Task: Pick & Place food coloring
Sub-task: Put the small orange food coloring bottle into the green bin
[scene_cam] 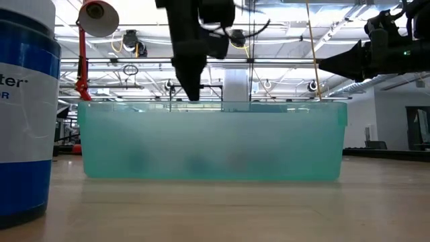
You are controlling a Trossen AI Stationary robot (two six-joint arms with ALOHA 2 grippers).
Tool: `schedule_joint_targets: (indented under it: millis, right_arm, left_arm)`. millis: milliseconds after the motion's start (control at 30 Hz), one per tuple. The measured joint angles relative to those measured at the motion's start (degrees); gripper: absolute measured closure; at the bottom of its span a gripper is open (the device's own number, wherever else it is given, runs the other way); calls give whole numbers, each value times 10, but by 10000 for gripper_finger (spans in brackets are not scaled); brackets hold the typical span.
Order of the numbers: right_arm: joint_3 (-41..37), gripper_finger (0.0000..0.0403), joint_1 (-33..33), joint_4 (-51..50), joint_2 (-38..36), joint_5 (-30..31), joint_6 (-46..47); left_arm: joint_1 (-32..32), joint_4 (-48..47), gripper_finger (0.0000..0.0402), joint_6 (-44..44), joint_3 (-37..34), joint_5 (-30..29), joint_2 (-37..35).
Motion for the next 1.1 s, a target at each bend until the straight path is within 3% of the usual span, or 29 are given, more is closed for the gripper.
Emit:
schedule_joint_targets:
  millis: [200,400,1100]
  right_arm:
    - [0,298,0,0,0,0,0]
    - [0,298,0,0,0,0,0]
    - [0,298,0,0,0,0,0]
  left_arm:
    - [86,36,215,15,0,4,6]
    - [127,70,215,12,0,9,19]
    - [133,74,215,19,-1,40,129]
